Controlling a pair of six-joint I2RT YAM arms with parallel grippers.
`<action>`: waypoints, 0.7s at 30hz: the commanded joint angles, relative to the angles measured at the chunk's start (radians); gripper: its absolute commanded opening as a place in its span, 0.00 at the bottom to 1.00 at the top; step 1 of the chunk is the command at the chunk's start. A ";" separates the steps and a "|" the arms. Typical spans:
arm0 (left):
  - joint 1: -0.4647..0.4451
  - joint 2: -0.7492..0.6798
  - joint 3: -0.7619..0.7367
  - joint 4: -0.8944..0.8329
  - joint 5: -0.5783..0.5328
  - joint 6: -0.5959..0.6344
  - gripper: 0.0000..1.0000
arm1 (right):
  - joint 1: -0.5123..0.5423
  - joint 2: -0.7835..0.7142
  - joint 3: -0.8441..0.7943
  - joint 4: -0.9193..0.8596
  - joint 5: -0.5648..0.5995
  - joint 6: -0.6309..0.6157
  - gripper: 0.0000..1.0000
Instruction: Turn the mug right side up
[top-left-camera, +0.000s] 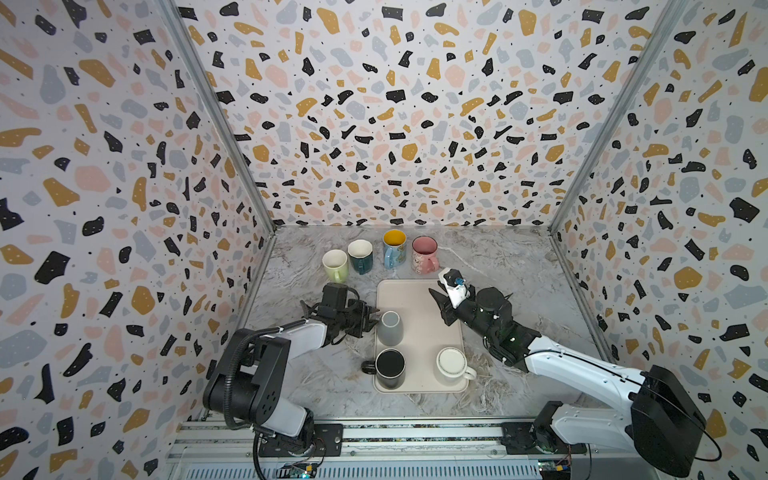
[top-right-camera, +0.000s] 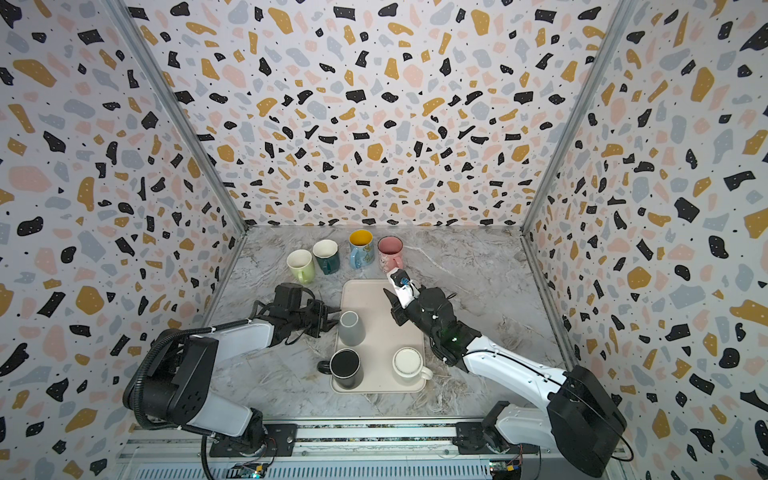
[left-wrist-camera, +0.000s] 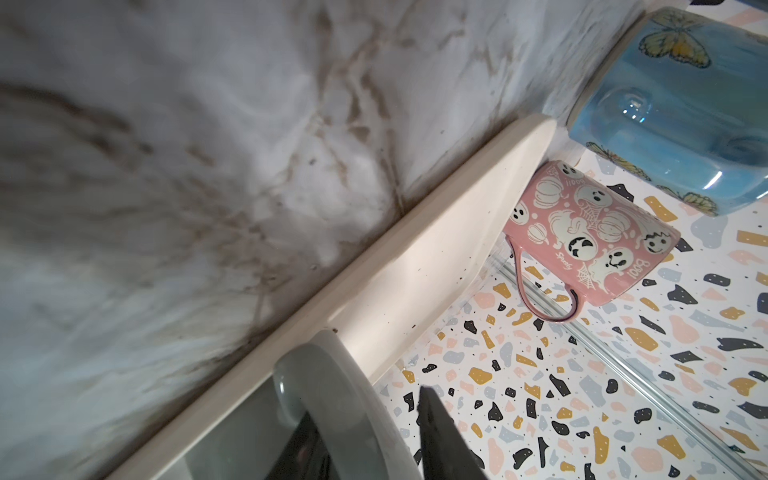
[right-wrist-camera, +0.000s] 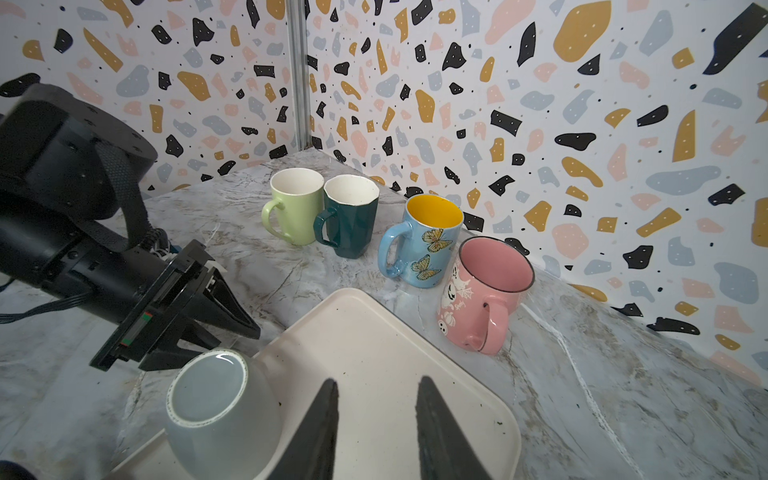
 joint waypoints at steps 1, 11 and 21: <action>-0.008 0.009 0.030 0.040 0.026 -0.007 0.32 | -0.002 0.001 0.025 0.011 0.008 0.004 0.34; -0.017 0.040 0.035 0.090 0.046 -0.009 0.27 | -0.002 0.009 0.029 0.003 0.009 0.004 0.34; -0.021 0.072 0.040 0.115 0.063 -0.010 0.19 | -0.003 0.017 0.031 -0.002 0.015 0.005 0.34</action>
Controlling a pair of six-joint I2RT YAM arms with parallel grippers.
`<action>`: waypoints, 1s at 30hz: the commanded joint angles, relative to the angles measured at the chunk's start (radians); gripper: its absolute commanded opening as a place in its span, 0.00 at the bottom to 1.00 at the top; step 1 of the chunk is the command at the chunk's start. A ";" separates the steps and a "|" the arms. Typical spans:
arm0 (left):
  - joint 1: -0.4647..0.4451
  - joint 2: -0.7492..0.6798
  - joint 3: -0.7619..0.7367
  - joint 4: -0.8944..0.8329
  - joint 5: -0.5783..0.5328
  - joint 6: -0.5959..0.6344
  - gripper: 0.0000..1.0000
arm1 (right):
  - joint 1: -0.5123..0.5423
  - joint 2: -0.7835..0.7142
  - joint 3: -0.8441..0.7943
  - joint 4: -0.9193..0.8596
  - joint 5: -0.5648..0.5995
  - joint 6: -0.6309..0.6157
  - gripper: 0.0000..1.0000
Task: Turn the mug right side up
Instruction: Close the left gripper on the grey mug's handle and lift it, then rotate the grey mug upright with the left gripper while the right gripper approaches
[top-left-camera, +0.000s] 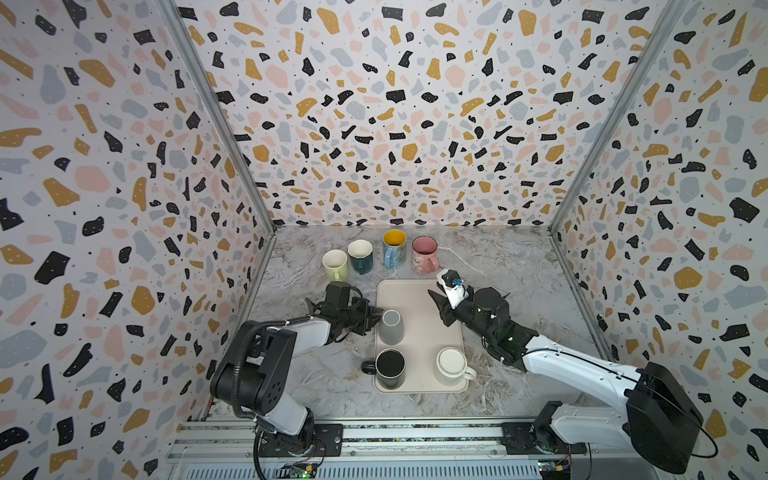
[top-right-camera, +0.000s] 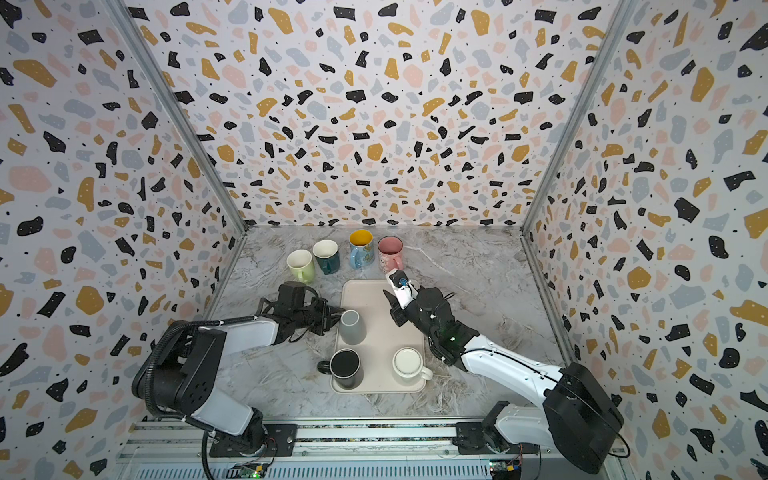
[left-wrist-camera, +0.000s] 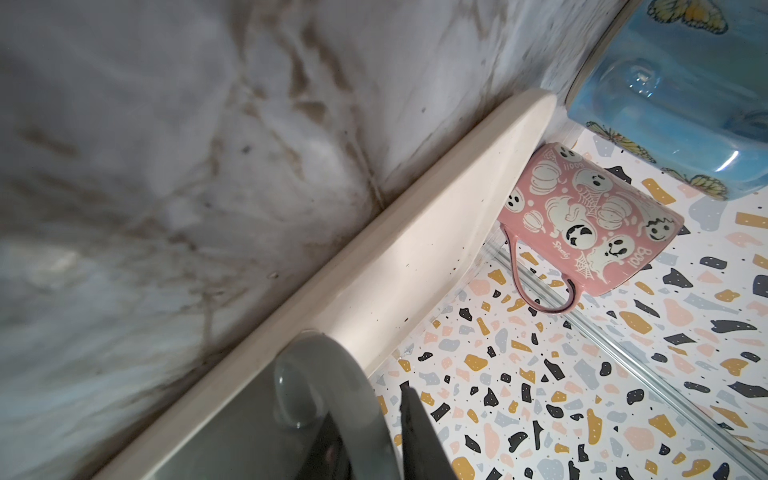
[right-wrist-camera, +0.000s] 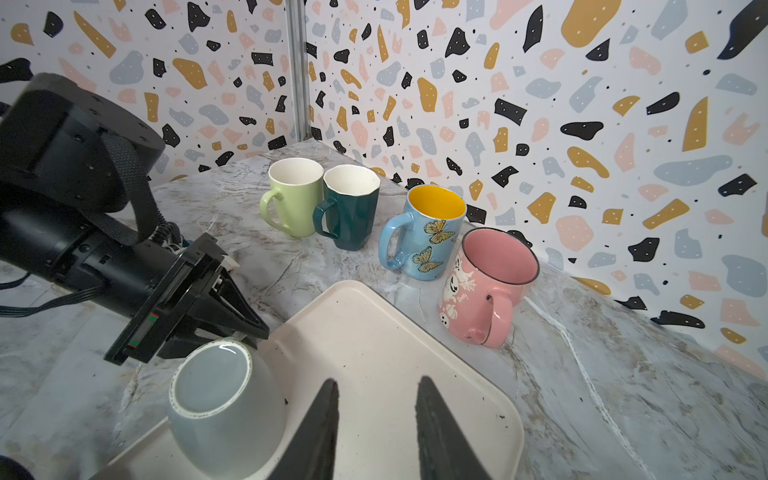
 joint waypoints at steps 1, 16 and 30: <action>-0.008 0.010 0.028 0.034 0.030 0.001 0.18 | -0.003 -0.005 0.030 -0.002 0.014 0.004 0.34; -0.019 0.067 0.113 0.208 0.071 0.062 0.00 | -0.004 -0.011 0.021 -0.008 0.032 0.005 0.34; -0.035 0.057 0.307 0.003 0.011 0.502 0.00 | -0.024 -0.011 0.040 -0.051 0.035 -0.002 0.34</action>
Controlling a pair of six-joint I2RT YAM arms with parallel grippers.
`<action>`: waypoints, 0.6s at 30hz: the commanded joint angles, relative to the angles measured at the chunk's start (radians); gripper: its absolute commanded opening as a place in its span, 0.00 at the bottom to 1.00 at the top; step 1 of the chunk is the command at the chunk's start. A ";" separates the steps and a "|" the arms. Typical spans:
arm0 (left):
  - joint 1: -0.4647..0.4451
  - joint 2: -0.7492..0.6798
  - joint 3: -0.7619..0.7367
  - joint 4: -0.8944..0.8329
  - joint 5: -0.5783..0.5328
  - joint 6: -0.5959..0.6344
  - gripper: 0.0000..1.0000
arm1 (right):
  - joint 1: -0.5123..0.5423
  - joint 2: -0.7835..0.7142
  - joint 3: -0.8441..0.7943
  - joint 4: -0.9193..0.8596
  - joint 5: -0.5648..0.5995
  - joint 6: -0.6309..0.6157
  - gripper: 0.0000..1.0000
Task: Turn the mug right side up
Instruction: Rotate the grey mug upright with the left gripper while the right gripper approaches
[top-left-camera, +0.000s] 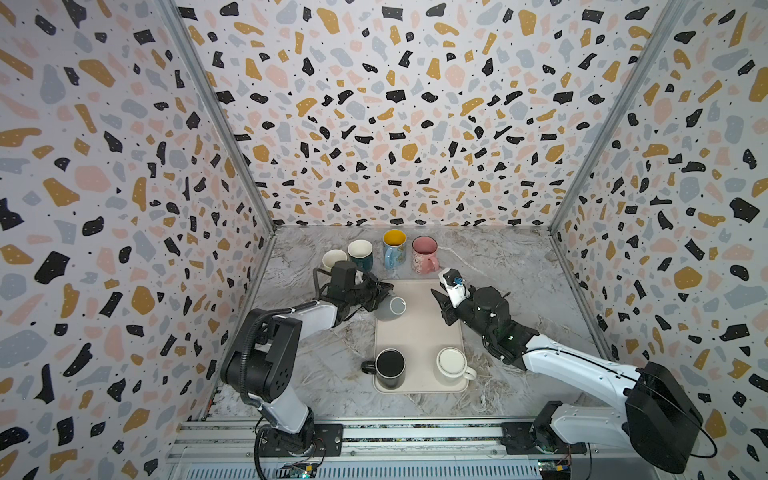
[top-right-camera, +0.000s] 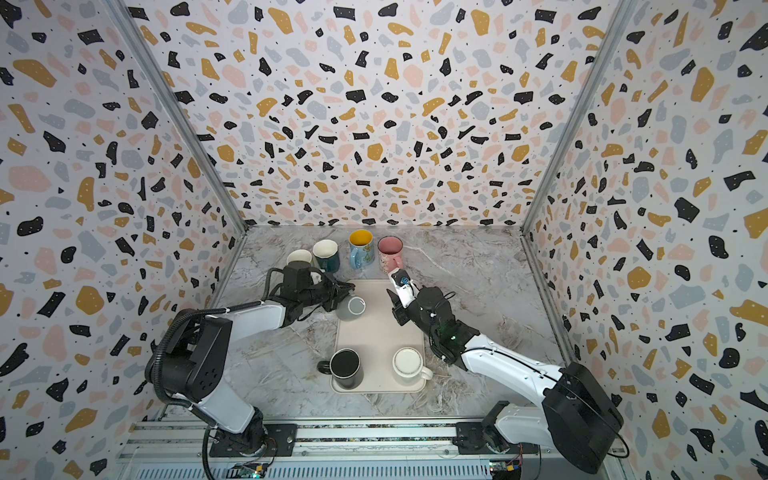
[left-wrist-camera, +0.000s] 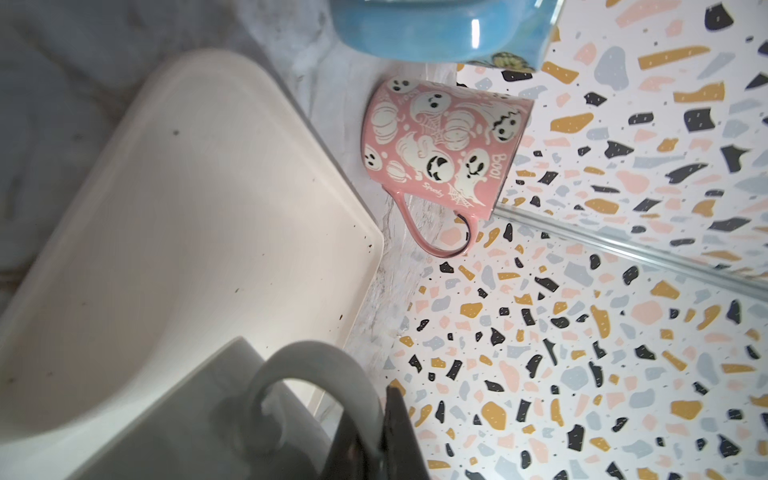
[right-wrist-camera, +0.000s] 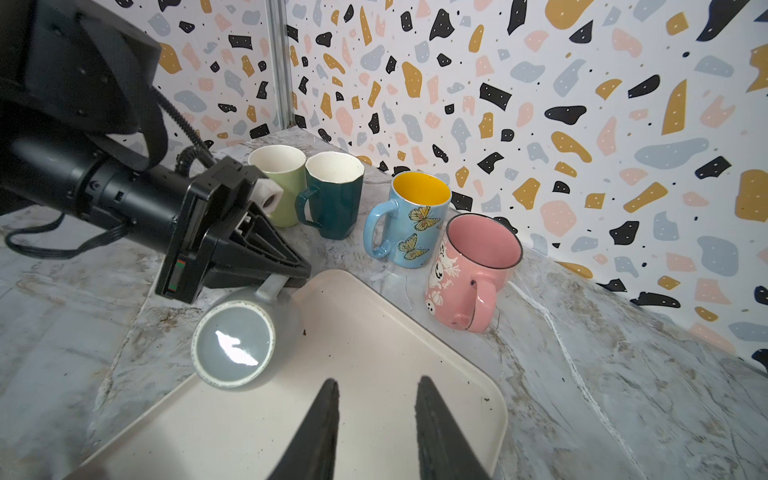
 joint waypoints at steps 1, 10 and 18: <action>-0.012 -0.022 0.108 -0.121 -0.032 0.264 0.00 | -0.009 -0.011 0.041 -0.025 0.006 0.000 0.34; -0.056 -0.023 0.242 -0.362 -0.124 0.585 0.00 | -0.016 -0.004 0.061 -0.056 -0.005 0.007 0.34; -0.109 -0.118 0.196 -0.234 -0.198 0.714 0.00 | -0.019 0.000 0.069 -0.070 -0.005 0.007 0.34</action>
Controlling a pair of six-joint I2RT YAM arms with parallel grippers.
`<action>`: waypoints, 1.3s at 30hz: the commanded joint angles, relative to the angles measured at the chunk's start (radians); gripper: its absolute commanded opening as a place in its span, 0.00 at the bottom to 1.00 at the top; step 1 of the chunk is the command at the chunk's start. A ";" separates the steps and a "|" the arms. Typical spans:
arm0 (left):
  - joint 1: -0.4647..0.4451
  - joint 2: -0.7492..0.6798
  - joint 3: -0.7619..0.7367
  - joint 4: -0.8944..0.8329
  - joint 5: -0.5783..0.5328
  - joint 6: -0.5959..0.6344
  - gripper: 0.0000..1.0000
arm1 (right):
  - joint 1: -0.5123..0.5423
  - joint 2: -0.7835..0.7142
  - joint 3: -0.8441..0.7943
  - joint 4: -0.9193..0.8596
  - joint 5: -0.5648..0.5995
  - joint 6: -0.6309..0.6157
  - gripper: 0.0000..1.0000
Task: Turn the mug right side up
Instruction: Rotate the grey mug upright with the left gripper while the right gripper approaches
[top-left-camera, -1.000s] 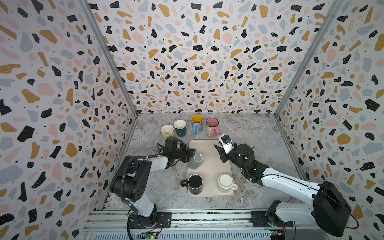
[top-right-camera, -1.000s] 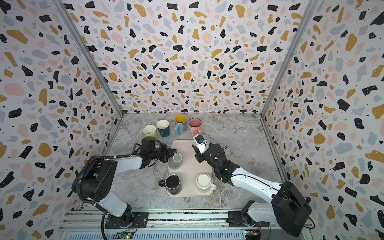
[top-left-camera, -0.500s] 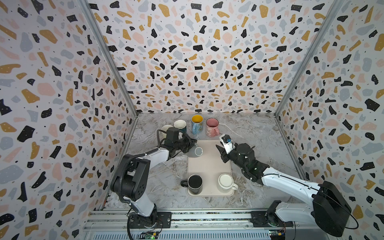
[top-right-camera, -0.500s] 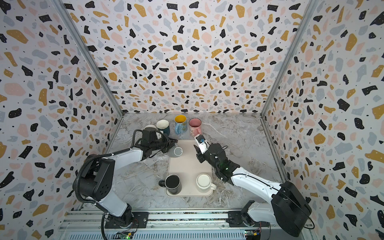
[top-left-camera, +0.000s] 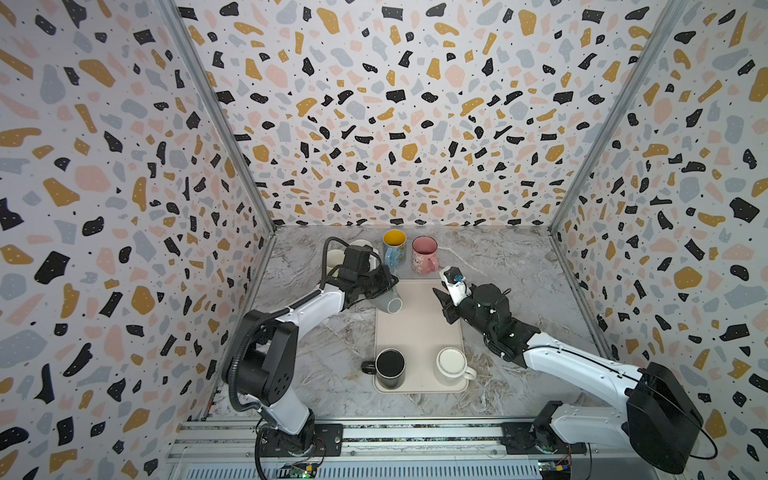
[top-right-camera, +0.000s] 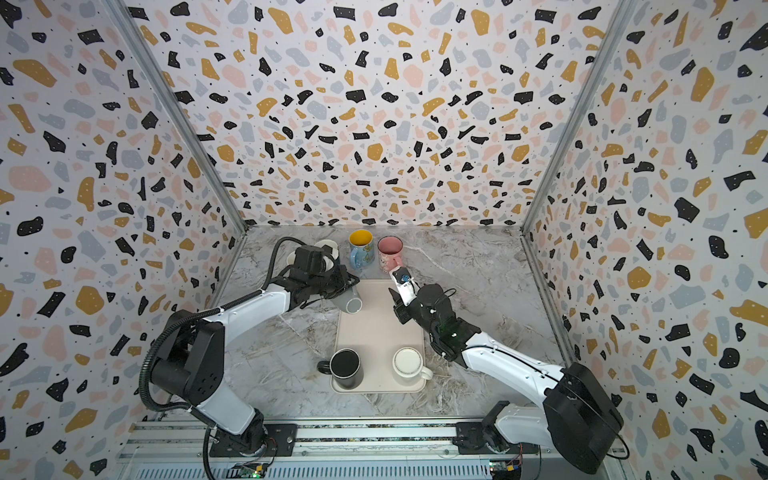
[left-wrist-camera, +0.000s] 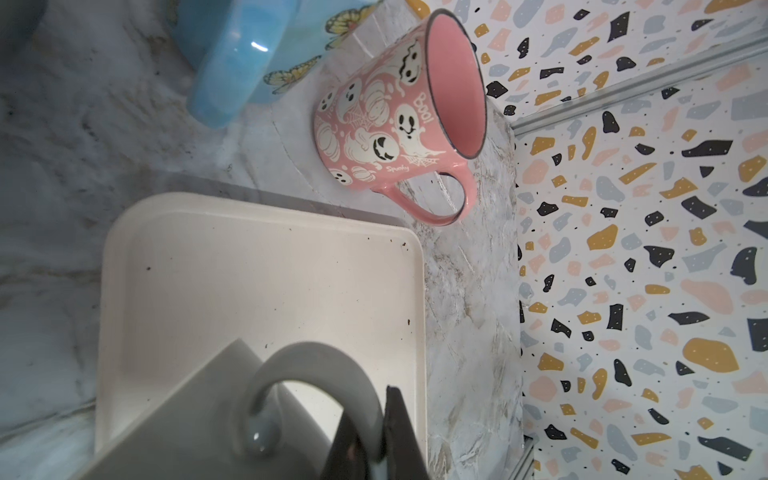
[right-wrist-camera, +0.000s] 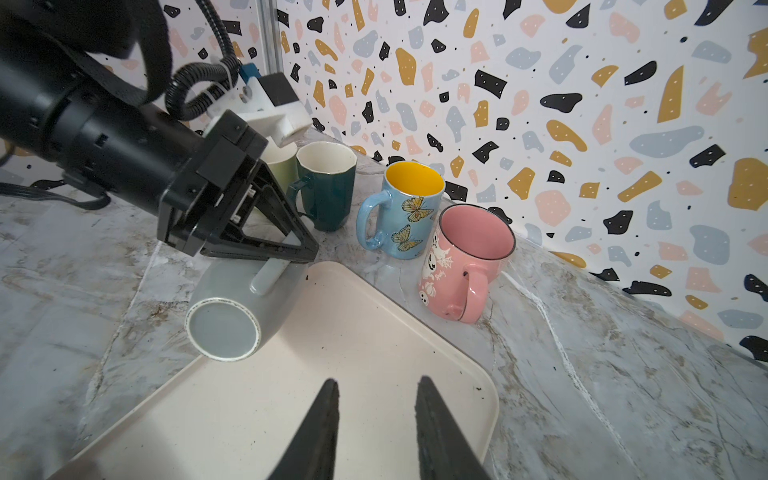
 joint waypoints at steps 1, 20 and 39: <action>-0.027 -0.099 -0.012 0.130 -0.055 0.115 0.00 | -0.004 0.003 0.048 -0.020 -0.007 0.006 0.34; -0.250 -0.298 -0.162 0.325 -0.367 0.595 0.00 | -0.048 0.036 0.172 -0.179 -0.140 0.001 0.34; -0.394 -0.410 -0.448 0.778 -0.565 0.926 0.00 | -0.088 0.066 0.419 -0.485 -0.530 0.034 0.47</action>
